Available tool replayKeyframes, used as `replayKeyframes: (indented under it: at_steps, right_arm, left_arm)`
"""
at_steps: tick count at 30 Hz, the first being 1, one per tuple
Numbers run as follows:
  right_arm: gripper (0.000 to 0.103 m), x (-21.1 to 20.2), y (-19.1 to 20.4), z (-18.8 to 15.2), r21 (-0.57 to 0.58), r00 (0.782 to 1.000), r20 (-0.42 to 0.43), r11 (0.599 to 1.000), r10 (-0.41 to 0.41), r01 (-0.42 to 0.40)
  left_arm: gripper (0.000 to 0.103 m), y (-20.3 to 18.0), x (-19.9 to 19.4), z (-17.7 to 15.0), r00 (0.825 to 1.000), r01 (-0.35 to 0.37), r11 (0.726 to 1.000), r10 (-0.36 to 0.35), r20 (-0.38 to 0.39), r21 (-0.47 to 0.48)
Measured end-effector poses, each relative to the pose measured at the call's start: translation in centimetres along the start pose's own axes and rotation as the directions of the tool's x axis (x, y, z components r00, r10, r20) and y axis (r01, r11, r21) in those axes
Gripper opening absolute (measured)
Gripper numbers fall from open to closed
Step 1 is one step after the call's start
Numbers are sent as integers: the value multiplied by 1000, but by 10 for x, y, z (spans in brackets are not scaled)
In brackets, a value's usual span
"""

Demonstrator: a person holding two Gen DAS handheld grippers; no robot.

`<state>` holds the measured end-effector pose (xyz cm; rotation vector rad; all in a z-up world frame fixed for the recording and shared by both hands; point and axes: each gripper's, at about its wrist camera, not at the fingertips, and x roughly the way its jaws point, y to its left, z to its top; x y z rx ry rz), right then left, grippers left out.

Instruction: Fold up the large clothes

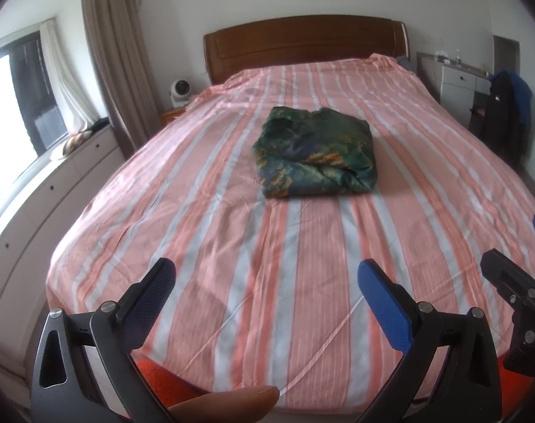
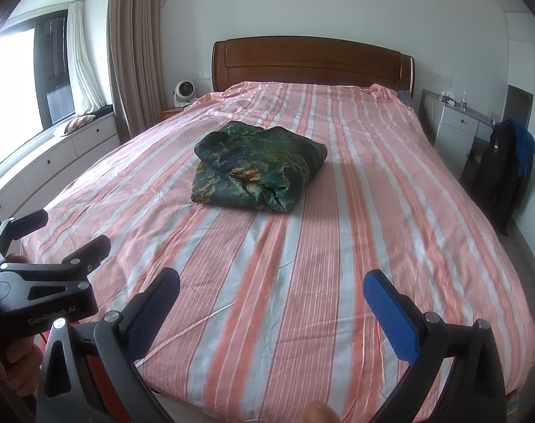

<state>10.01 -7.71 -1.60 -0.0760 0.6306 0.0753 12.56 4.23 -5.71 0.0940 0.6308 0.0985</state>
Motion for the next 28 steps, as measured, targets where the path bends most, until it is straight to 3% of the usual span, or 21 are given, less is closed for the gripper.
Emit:
replayKeyframes:
  at_steps: [18, 28]
  right_arm:
    - [103, 4, 0, -3, -13, 1000, -8, 1000, -19, 19]
    - [103, 8, -3, -5, -2, 1000, -19, 1000, -24, 24]
  left_arm:
    - [103, 2, 1, 1, 1000, 8, 1000, -8, -8, -4]
    - [103, -5, 0, -2, 999, -19, 1000, 19, 31, 5]
